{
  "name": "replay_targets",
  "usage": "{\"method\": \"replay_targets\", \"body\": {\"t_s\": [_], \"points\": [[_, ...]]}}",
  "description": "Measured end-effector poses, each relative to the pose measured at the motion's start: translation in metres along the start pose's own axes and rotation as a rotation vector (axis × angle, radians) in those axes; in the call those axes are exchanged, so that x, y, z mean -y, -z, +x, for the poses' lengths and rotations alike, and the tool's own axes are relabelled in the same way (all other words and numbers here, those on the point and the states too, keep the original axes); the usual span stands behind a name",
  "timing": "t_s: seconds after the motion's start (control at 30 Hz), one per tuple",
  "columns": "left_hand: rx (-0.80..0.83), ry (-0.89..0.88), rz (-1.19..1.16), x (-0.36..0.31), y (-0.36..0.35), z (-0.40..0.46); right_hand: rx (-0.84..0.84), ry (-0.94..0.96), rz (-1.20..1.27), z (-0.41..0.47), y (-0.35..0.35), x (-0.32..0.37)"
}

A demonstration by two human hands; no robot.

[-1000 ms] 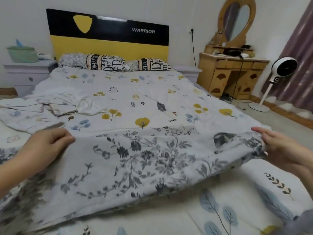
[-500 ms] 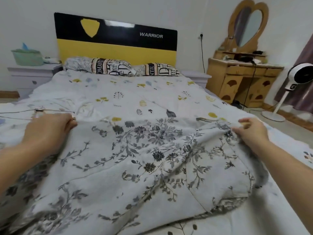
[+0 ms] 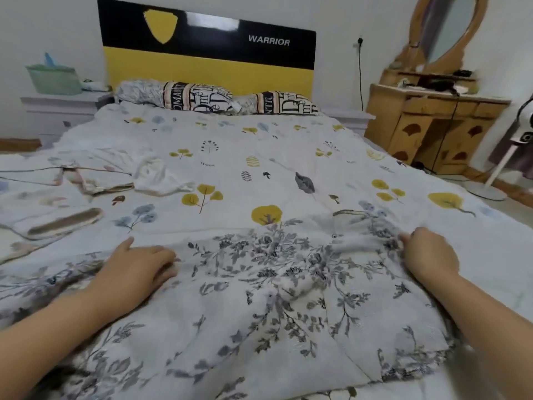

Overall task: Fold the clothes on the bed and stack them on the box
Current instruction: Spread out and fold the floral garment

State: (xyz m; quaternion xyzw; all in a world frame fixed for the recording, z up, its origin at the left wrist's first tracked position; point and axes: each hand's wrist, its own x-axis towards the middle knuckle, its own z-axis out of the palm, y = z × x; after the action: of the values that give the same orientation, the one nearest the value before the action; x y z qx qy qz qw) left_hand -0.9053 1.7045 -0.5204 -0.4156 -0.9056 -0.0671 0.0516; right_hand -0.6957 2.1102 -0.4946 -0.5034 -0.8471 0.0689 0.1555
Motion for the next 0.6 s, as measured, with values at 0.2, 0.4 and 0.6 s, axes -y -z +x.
{"method": "replay_targets", "body": {"t_s": [0.2,0.4,0.6], "points": [[-0.029,0.175,0.028,-0.016,0.008,0.019,0.064,-0.055,-0.123,0.003,0.008,0.012],[0.062,0.148,0.041,-0.065,0.014,0.029,0.102,0.423,-0.058,-0.046,-0.001,0.085],[0.175,0.205,-0.014,-0.035,-0.04,0.034,0.391,0.289,-0.125,-0.01,-0.05,0.064]]}}
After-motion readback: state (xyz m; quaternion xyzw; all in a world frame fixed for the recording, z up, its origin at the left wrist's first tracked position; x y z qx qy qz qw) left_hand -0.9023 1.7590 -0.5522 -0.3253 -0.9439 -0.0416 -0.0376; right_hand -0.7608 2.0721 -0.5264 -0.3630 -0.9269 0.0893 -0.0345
